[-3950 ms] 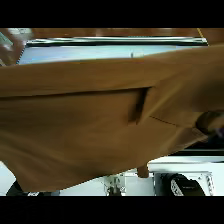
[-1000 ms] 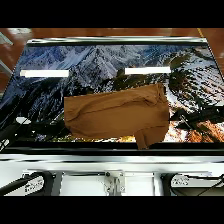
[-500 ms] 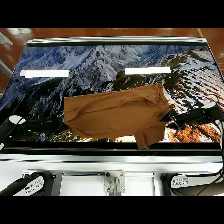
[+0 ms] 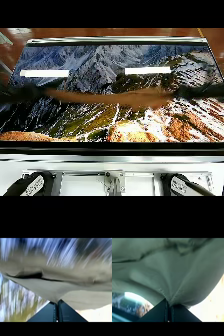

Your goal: Fold the shirts.

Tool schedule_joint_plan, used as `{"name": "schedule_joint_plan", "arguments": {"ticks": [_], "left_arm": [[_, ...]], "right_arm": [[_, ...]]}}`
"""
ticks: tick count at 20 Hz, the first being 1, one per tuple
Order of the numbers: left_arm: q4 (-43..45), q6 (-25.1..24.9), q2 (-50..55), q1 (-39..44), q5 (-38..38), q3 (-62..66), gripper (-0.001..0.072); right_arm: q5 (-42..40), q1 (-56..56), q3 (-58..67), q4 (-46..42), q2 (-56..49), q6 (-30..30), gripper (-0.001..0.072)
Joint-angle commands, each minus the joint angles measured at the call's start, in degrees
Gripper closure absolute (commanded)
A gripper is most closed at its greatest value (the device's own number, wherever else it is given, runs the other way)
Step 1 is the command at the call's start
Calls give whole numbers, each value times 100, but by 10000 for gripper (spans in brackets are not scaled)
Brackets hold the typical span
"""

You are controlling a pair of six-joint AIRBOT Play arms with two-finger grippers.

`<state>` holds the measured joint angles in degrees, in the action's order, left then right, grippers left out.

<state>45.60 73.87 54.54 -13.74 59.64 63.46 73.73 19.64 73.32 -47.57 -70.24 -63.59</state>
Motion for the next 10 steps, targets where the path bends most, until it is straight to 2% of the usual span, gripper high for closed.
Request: {"name": "schedule_joint_plan", "arguments": {"ticks": [1, 3, 5, 7, 10], "left_arm": [[98, -59, -706, -24, -203, 2422, 666], [304, -50, -955, -24, -319, 3842, 667], [564, 352, -1117, -24, -291, 4754, 666], [850, 728, -1351, -24, -83, 5248, 666], [1532, 1091, -1759, -24, 557, 5307, 667]], "right_arm": [[-879, -15, 1641, -28, 1613, 7, 644], [-1668, -15, 2350, -612, 2417, -664, 644], [-1930, -15, 2830, -1325, 3045, -1335, 644], [-1725, -15, 3047, -1777, 3550, -1631, 644], [-828, -15, 3112, -2308, 4044, -1659, 644]]}}
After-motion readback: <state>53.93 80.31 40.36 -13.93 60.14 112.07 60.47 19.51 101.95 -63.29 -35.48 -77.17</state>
